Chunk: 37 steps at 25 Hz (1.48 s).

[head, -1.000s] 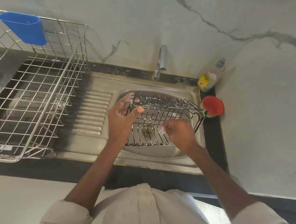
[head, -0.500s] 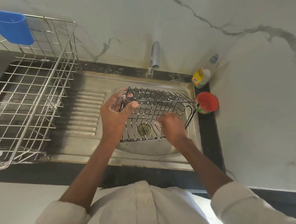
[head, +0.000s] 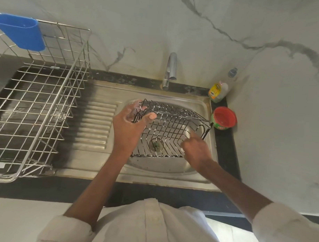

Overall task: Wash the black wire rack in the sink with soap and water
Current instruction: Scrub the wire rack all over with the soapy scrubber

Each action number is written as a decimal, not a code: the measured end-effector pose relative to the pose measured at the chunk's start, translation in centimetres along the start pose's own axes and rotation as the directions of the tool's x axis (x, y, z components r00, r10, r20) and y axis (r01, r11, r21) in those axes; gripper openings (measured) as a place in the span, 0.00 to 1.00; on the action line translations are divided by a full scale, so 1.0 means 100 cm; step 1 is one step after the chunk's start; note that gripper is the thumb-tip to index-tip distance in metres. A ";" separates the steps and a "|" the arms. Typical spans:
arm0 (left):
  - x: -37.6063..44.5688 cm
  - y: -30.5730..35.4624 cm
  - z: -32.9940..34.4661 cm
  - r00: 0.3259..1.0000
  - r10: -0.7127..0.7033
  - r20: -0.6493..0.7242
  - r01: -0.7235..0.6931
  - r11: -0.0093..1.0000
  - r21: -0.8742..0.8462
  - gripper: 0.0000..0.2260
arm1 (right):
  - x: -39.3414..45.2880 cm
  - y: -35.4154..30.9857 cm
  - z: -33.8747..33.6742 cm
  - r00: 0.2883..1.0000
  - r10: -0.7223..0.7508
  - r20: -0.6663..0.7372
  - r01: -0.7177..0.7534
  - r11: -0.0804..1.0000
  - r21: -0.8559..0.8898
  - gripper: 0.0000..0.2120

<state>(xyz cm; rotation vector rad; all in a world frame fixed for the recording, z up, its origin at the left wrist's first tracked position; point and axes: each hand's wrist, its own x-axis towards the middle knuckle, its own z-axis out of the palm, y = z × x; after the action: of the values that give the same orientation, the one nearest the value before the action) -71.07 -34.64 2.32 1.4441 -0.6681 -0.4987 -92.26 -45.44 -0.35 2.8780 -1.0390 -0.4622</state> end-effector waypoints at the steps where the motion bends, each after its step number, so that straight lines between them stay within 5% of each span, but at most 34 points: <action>1: -0.001 -0.002 -0.001 1.000 0.002 0.000 -0.002 1.000 0.008 0.33 | -0.011 -0.001 0.000 0.999 -0.029 0.025 0.029 0.999 -0.020 0.09; 7: -0.001 -0.005 -0.008 0.995 -0.072 -0.063 0.072 0.997 0.010 0.39 | 0.010 0.007 0.002 0.992 -0.085 -0.096 0.076 0.993 -0.092 0.11; 10: -0.004 -0.008 -0.011 0.991 -0.107 -0.083 0.107 0.994 -0.014 0.34 | 0.016 -0.003 0.002 0.991 -0.131 -0.028 0.127 0.987 -0.102 0.09; 13: -0.005 -0.015 -0.019 0.972 -0.189 -0.138 0.174 0.978 -0.112 0.26 | -0.002 -0.006 -0.004 0.996 0.014 -0.091 -0.002 0.992 0.123 0.10; 15: -0.007 -0.021 -0.023 0.939 -0.323 -0.120 0.292 0.931 -0.218 0.30 | -0.001 -0.020 -0.026 0.951 0.293 -0.102 -0.174 0.777 0.605 0.09; 16: -0.010 -0.024 -0.024 0.911 -0.398 -0.105 0.362 0.897 -0.256 0.35 | 0.003 -0.034 -0.038 0.923 0.383 -0.023 -0.191 0.510 0.839 0.09; 18: -0.017 -0.031 -0.022 0.866 -0.491 -0.092 0.452 0.849 -0.275 0.44 | 0.021 -0.068 -0.055 0.912 0.379 0.159 -0.178 0.013 0.984 0.09; 19: -0.019 -0.032 -0.022 0.857 -0.510 -0.077 0.473 0.837 -0.277 0.45 | 0.034 -0.083 -0.060 0.900 0.401 0.171 -0.165 -0.049 0.985 0.08; 22: -0.022 -0.027 -0.025 0.837 -0.546 0.029 0.529 0.797 -0.291 0.43 | 0.058 -0.112 -0.071 0.874 0.486 0.033 -0.143 0.191 0.971 0.05; 25: -0.026 -0.023 -0.023 0.795 -0.595 0.115 0.600 0.745 -0.293 0.42 | 0.064 -0.122 -0.071 0.905 0.425 -0.008 -0.124 0.281 0.952 0.04; 32: -0.023 -0.028 -0.023 0.801 -0.585 0.126 0.589 0.733 -0.341 0.44 | 0.050 -0.132 -0.062 0.999 -0.016 -0.048 0.043 0.762 0.647 0.07; 34: -0.020 -0.029 -0.024 0.799 -0.586 0.131 0.590 0.726 -0.354 0.44 | 0.039 -0.137 -0.060 0.994 -0.112 -0.013 0.100 0.821 0.562 0.15; 37: -0.019 -0.030 -0.028 0.812 -0.566 0.141 0.574 0.732 -0.367 0.44 | 0.047 -0.126 -0.065 1.000 0.014 -0.027 0.003 0.855 0.519 0.09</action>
<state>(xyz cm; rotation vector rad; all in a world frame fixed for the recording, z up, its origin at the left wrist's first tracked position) -70.24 -31.56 -0.85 1.2348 -0.0940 -1.0713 -79.19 -39.04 2.86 3.3245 -1.3466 -0.1447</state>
